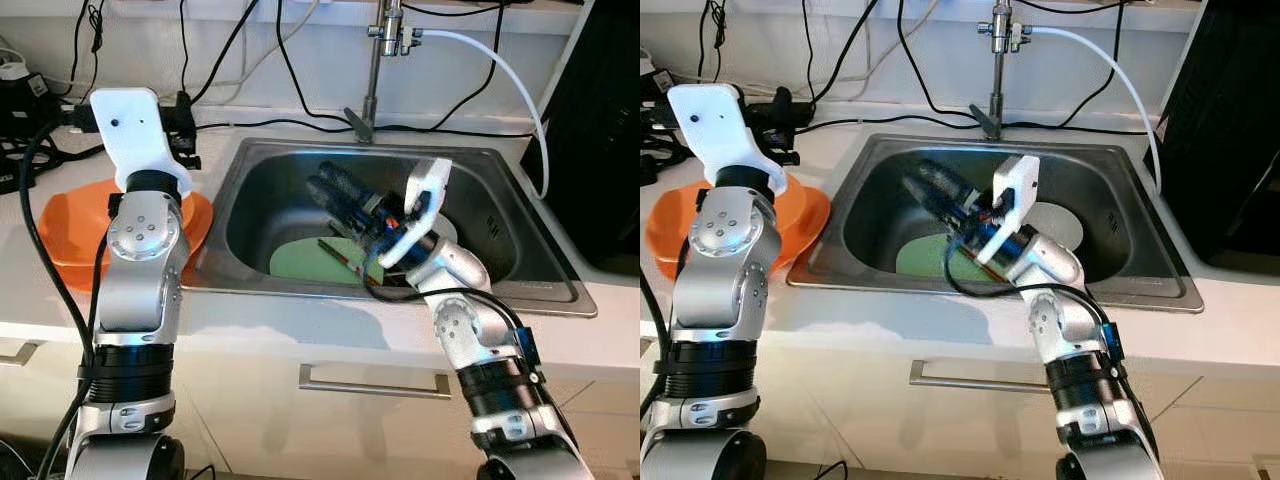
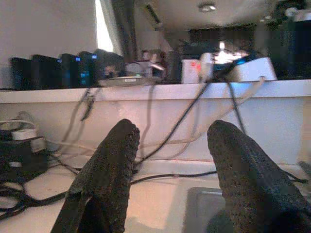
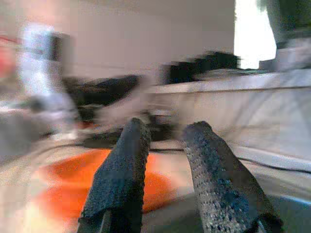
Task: Kitchen organization
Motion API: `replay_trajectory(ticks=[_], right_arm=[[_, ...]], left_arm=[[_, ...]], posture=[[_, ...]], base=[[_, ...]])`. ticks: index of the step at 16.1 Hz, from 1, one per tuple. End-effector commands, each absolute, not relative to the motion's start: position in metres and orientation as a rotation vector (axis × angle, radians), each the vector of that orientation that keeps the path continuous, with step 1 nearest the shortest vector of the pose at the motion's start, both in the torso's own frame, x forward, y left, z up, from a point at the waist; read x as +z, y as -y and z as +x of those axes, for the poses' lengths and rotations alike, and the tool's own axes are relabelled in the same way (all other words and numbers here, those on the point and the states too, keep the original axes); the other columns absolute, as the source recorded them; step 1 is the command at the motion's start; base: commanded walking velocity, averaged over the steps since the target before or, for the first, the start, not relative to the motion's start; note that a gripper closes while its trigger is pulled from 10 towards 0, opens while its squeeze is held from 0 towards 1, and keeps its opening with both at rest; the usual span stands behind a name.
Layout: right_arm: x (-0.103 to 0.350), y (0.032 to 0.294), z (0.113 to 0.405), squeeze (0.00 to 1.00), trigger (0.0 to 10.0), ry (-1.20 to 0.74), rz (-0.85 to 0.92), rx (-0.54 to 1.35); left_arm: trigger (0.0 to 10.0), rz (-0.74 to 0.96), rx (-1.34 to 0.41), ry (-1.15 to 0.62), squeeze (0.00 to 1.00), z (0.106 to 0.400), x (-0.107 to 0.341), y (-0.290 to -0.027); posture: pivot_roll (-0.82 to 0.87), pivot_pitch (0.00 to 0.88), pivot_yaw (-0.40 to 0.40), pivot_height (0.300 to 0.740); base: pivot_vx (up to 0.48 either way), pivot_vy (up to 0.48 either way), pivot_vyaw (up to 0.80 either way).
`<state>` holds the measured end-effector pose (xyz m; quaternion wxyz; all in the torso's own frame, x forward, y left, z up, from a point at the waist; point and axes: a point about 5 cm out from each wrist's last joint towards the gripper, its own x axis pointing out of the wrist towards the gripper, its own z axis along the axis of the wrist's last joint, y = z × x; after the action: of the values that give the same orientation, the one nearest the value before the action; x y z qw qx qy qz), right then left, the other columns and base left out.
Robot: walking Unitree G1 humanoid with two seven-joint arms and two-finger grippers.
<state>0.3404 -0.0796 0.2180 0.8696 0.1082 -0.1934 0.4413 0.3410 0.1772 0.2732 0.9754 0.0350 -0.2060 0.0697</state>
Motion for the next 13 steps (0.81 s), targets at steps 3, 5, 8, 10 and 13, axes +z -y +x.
replay_trajectory(ticks=[3, 5, 8, 10, 13], right_arm=[[0.23, 0.111, 0.367, 0.0, 10.0, 0.399, 0.168, 0.549], [0.232, 0.134, 0.378, 0.0, 10.0, 0.389, 0.099, 0.306], [0.229, 0.153, 0.383, 0.0, 10.0, 0.359, 0.073, 0.133], [0.221, 0.176, 0.387, 0.0, 10.0, 0.328, 0.031, -0.112], [0.213, 0.186, 0.389, 0.0, 10.0, 0.277, 0.028, -0.215]], left_arm=[[10.0, 0.057, 0.061, 0.426, 0.0, 0.342, 0.276, -0.165], [10.0, 0.054, 0.04, 0.419, 0.0, 0.342, 0.274, -0.163], [10.0, 0.052, 0.024, 0.417, 0.0, 0.342, 0.274, -0.161], [10.0, 0.056, -0.01, 0.415, 0.0, 0.343, 0.274, -0.156], [10.0, 0.056, -0.025, 0.413, 0.0, 0.343, 0.274, -0.153]], posture=[[0.1, 0.0, 0.002, 0.74], [0.1, 0.0, 0.002, 0.74], [0.1, 0.0, 0.002, 0.74], [0.1, 0.0, 0.005, 0.74], [0.09, 0.0, 0.006, 0.74]], base=[[0.0, 0.0, 0.0], [0.0, 0.0, 0.0], [0.0, 0.0, 0.0], [0.0, 0.0, 0.0], [0.0, 0.0, 0.0]])
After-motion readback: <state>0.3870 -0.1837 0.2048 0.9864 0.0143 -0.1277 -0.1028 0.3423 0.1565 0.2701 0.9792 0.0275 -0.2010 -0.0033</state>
